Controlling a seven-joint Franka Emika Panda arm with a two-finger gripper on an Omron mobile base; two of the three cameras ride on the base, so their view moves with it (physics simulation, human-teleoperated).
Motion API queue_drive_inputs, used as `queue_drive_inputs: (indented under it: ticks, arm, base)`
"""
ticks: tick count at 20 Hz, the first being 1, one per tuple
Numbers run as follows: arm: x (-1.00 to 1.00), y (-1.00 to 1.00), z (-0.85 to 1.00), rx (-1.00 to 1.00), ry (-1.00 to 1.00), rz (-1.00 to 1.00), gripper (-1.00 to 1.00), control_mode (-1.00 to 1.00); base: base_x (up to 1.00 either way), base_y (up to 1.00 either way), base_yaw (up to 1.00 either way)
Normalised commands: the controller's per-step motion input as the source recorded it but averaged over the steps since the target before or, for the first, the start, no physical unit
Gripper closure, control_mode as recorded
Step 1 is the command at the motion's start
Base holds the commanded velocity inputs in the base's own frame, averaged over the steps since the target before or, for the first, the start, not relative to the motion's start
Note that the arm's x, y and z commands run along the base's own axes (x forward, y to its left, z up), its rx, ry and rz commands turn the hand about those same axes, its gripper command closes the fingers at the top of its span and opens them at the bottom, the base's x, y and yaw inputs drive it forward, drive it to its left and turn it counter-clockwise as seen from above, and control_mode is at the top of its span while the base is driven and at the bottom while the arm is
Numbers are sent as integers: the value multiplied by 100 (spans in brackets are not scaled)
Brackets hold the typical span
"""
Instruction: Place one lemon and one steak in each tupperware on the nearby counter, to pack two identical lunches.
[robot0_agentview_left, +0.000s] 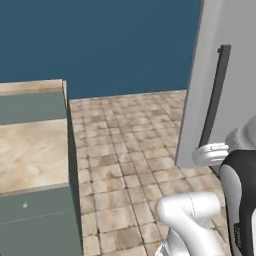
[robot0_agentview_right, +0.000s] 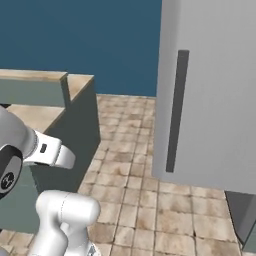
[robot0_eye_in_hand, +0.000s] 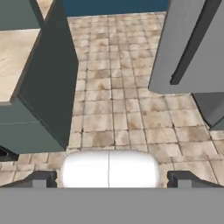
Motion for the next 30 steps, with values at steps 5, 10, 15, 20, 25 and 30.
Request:
queue_drive_inputs:
  ticks: [5,10,15,20,25,30]
  arm:
    - [0,0,0,0,0,0,-100,100]
    - [0,0,0,0,0,0,-100,100]
    - [0,0,0,0,0,0,-100,100]
    - [0,0,0,0,0,0,-100,100]
    - [0,0,0,0,0,0,-100,100]
    - [0,0,0,0,0,0,-100,100]
  base:
    - [100,24,-9]
    - [100,37,-9]
    - [100,41,-12]
    - [100,40,-14]
    - [100,15,-18]
    - [100,8,-23]
